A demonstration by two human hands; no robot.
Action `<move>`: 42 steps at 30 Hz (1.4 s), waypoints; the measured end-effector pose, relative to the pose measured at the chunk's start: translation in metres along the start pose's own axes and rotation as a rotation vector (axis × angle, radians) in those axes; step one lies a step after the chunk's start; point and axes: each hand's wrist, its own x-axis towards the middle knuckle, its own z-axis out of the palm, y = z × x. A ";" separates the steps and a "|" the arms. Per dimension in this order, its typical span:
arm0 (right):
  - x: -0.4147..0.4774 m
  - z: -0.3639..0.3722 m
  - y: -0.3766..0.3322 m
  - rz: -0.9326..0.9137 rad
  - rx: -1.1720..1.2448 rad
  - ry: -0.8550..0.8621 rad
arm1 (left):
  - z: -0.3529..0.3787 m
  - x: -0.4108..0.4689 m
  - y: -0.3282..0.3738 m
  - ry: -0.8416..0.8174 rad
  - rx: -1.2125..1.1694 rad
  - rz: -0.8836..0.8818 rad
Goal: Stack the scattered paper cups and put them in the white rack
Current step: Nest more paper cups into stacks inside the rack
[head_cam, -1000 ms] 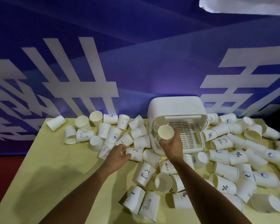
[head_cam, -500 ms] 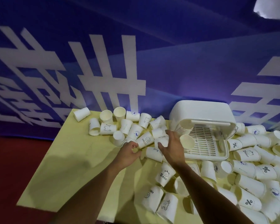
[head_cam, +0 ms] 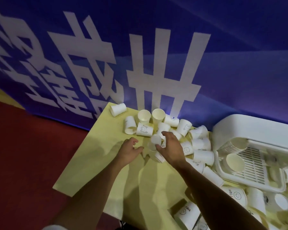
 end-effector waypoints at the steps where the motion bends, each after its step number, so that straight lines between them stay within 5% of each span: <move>1: 0.006 0.006 -0.008 -0.007 -0.005 -0.013 | -0.008 0.005 -0.005 0.010 -0.005 -0.006; 19: 0.111 0.134 -0.101 -0.056 -0.304 -0.117 | -0.111 0.148 -0.039 0.108 0.076 -0.018; 26: 0.127 0.158 -0.100 -0.027 -0.456 -0.078 | -0.123 0.203 -0.034 0.230 0.427 0.212; 35: 0.134 0.162 -0.083 -0.111 -0.553 -0.059 | -0.109 0.236 -0.046 0.107 0.660 0.101; 42: 0.125 0.171 -0.091 -0.108 -0.539 -0.032 | -0.098 0.212 -0.063 0.113 0.441 0.006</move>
